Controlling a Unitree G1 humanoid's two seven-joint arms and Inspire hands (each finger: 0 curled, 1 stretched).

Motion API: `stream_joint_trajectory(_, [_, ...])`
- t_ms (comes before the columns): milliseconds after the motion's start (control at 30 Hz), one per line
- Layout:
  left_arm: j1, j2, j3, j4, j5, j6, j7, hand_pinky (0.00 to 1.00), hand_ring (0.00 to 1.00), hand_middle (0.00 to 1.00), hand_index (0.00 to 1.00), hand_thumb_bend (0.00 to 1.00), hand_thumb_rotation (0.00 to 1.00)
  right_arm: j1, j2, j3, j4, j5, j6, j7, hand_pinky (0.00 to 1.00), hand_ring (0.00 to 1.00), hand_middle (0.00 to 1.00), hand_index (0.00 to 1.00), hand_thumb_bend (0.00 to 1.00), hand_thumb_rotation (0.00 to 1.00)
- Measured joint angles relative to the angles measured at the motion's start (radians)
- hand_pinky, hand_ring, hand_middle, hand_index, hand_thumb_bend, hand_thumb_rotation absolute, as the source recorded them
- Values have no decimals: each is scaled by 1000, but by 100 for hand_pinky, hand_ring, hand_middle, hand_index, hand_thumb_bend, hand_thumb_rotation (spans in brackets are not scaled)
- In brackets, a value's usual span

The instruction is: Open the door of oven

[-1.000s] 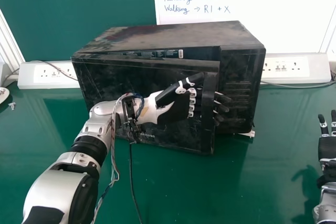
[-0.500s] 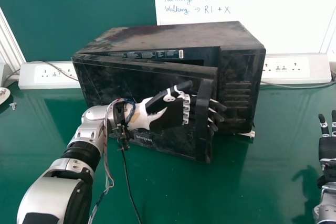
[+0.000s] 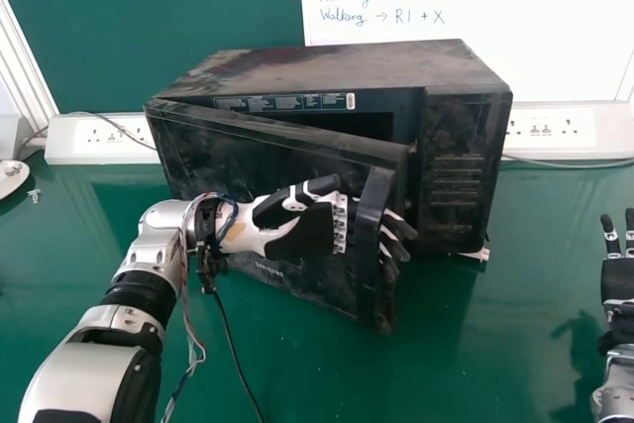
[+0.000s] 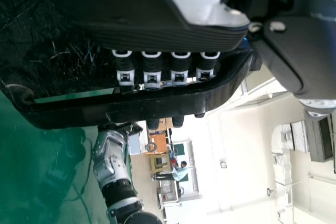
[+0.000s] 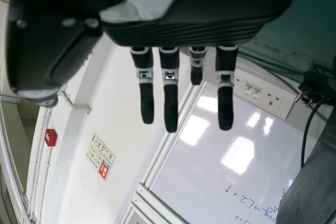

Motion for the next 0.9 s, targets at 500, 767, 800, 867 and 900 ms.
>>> stream_joint_trajectory(500, [70, 110, -197, -170, -219, 70, -5, 42, 54, 64, 70, 88, 86, 0, 2, 1, -8, 0, 1, 0, 56, 68, 77, 84, 100, 91])
stream_joint_trajectory(767, [75, 160, -315, -170, -334, -24, -3, 40, 56, 67, 75, 94, 96, 0, 3, 1, -9, 1, 2, 1, 56, 69, 78, 84, 100, 91])
stream_joint_trajectory(800, [74, 172, -339, -170, -359, -26, -2, 41, 58, 68, 76, 93, 94, 0, 3, 1, -9, 1, 3, 2, 57, 70, 78, 84, 100, 91])
stream_joint_trajectory(867, [70, 196, -391, -170, -415, -29, -2, 41, 58, 67, 79, 92, 85, 0, 3, 1, -9, 2, 5, 2, 58, 69, 77, 83, 100, 91])
stream_joint_trajectory(900, [70, 205, -414, -170, -441, -39, -1, 41, 58, 67, 80, 94, 79, 1, 3, 1, -10, 2, 6, 2, 57, 69, 77, 83, 100, 91])
